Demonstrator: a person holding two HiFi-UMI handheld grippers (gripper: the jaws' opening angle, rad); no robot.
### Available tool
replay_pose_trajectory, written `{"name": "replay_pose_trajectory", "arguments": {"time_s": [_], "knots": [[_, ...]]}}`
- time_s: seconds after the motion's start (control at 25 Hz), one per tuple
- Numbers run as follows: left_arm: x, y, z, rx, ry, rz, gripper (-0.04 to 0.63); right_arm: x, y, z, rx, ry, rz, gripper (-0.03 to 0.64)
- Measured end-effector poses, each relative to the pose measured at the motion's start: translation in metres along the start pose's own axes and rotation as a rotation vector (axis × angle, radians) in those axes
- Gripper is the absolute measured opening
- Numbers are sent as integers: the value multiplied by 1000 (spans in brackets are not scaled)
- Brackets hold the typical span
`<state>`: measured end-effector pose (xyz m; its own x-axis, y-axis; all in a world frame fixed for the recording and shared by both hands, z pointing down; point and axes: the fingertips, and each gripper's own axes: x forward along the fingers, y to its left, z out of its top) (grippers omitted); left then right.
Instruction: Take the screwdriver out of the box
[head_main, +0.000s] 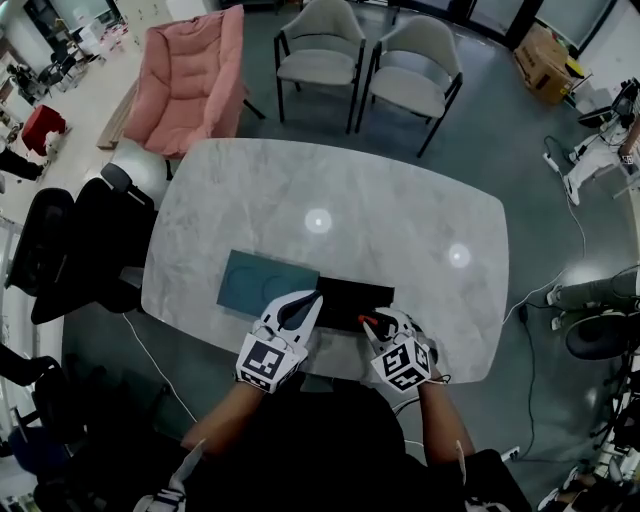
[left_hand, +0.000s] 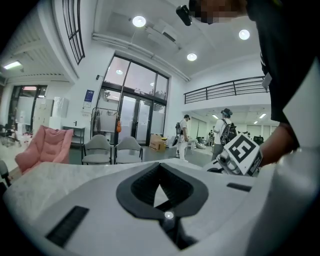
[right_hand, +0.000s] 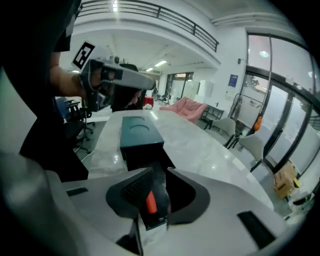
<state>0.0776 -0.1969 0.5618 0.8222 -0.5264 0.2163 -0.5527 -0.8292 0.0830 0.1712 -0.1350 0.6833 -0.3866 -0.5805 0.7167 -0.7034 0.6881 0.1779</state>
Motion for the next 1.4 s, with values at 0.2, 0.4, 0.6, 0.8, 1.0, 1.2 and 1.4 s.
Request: {"name": "replay_pose_trajectory", "arguments": {"time_s": [0.2, 0.4, 0.6, 0.8, 1.0, 1.2, 1.4], "knots": [[-1, 3, -5, -11, 10, 14, 5, 22, 9, -29, -92, 137, 109, 124], [-6, 10, -10, -25, 23, 41, 5, 42, 14, -53, -167, 254, 227, 139], [-7, 11, -18, -36, 32, 57, 5, 54, 16, -65, -237, 330, 316, 150], [-9, 14, -20, -44, 32, 70, 5, 62, 22, -67, -219, 393, 410, 165], [-12, 21, -22, -49, 29, 80, 5, 73, 28, -71, -264, 453, 443, 172], [-14, 26, -24, -55, 28, 91, 5, 80, 32, -80, -300, 507, 448, 182], [-13, 27, -25, -58, 24, 92, 5, 83, 30, -86, -344, 533, 426, 189]]}}
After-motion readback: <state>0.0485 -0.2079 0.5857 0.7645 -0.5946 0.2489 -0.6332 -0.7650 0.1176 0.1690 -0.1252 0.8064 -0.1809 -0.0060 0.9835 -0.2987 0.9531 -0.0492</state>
